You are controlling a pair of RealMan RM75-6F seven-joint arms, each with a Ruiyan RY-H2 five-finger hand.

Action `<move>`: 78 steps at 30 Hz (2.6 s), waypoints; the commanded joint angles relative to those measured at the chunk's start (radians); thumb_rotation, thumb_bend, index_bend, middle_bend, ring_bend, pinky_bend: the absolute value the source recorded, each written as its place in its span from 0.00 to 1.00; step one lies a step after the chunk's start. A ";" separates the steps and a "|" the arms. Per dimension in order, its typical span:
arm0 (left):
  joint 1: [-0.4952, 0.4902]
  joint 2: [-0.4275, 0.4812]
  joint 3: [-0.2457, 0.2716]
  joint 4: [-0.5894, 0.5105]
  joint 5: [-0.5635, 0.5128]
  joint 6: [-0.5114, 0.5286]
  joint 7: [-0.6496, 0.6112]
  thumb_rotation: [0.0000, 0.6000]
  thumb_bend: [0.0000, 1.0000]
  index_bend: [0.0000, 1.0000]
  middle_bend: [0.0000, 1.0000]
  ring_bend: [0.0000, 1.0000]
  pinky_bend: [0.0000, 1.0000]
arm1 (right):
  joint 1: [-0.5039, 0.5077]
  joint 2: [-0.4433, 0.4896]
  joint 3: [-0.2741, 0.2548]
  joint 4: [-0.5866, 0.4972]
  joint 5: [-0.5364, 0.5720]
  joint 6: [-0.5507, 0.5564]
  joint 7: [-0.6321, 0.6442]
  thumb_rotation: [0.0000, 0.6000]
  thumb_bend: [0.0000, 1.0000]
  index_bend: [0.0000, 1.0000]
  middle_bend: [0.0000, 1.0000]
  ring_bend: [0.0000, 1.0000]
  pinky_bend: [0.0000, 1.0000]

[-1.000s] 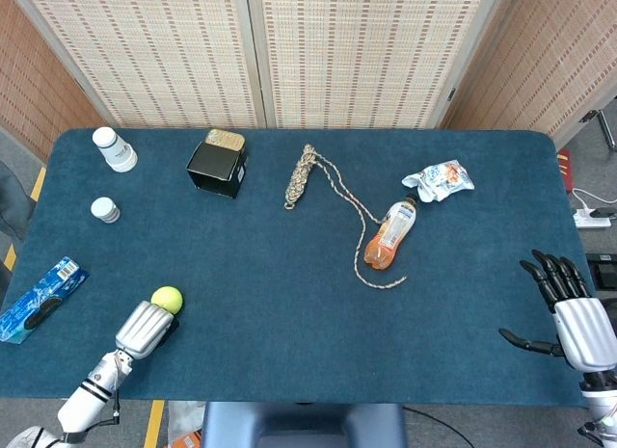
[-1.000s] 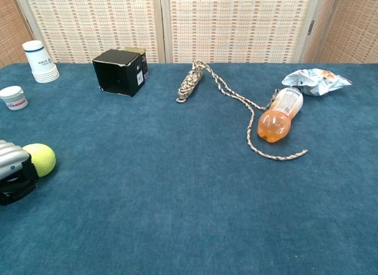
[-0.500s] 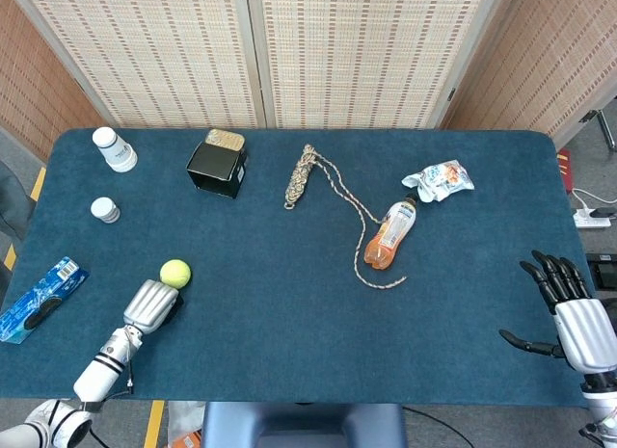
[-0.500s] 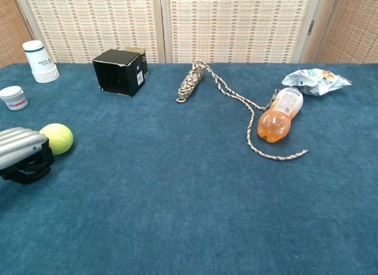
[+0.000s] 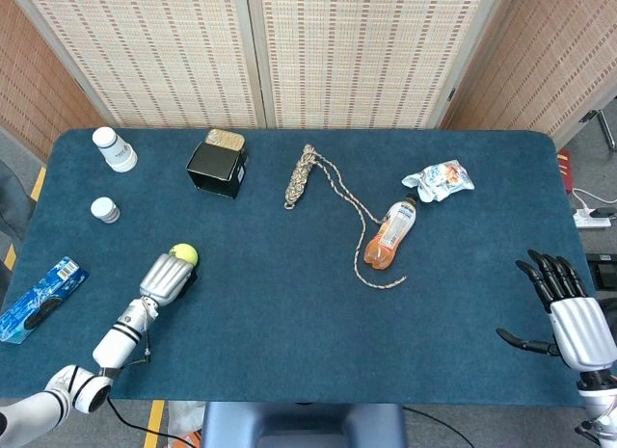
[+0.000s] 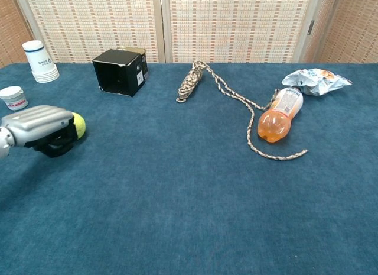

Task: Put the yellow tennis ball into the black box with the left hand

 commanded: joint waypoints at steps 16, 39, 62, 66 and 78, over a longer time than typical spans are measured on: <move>-0.116 -0.099 -0.041 0.136 -0.085 -0.154 -0.042 1.00 0.68 1.00 1.00 1.00 1.00 | 0.013 -0.006 0.007 -0.008 0.020 -0.028 -0.029 1.00 0.00 0.13 0.00 0.00 0.00; -0.237 -0.168 -0.131 0.246 -0.224 -0.281 0.012 1.00 0.69 1.00 1.00 1.00 1.00 | 0.027 -0.004 0.017 -0.015 0.051 -0.057 -0.037 1.00 0.00 0.14 0.00 0.00 0.00; -0.270 -0.139 -0.148 0.223 -0.190 -0.209 -0.154 0.00 0.26 0.00 0.00 0.00 0.00 | 0.034 -0.012 0.020 0.004 0.040 -0.048 -0.009 1.00 0.00 0.14 0.02 0.00 0.00; -0.265 -0.146 -0.154 0.255 -0.175 -0.146 -0.178 0.00 0.26 0.00 0.00 0.00 0.00 | 0.036 -0.011 0.017 0.003 0.037 -0.052 -0.012 1.00 0.00 0.14 0.02 0.00 0.00; -0.262 -0.155 -0.122 0.301 -0.179 -0.200 -0.183 0.01 0.26 0.00 0.00 0.00 0.00 | 0.037 -0.019 0.015 0.012 0.018 -0.035 -0.015 1.00 0.00 0.15 0.02 0.00 0.00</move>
